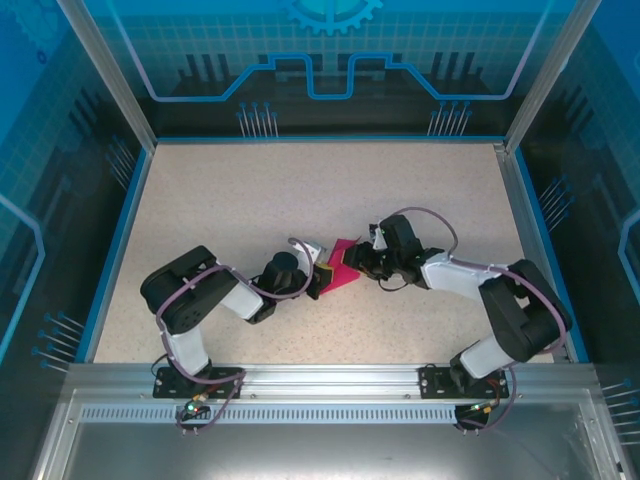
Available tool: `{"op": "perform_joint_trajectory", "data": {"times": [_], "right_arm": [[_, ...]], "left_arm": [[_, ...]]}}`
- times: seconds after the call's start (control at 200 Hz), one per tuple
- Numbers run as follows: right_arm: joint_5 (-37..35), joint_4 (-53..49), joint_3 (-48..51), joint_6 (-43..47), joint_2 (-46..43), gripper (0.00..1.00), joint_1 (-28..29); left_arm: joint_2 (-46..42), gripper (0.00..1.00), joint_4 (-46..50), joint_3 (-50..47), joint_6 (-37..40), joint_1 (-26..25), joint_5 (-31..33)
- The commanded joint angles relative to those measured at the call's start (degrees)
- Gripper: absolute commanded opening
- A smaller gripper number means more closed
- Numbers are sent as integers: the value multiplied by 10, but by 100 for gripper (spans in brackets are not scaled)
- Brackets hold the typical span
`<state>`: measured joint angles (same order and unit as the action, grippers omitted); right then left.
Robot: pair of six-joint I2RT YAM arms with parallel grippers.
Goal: Fold a paper plane with a square sheet of paper (pick it up from the middle)
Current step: Fourth fold the wing at the center of the table.
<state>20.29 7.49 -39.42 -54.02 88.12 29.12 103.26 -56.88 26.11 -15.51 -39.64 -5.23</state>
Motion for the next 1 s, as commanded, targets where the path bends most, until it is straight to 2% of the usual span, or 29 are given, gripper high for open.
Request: {"op": "perform_joint_trajectory", "data": {"times": [0.0, 0.12, 0.46, 0.995], "right_arm": [[43, 28, -18, 51, 25, 43, -11], [50, 32, -22, 63, 39, 43, -12], [69, 10, -57, 91, 94, 49, -14], [44, -35, -92, 85, 133, 57, -21]], "left_arm": [[-17, 11, 22, 12, -82, 6, -23], [-22, 11, 41, 21, -124, 6, -29], [-2, 10, 9, 14, -208, 13, -14], [13, 12, 7, 12, -251, 23, -32]]}}
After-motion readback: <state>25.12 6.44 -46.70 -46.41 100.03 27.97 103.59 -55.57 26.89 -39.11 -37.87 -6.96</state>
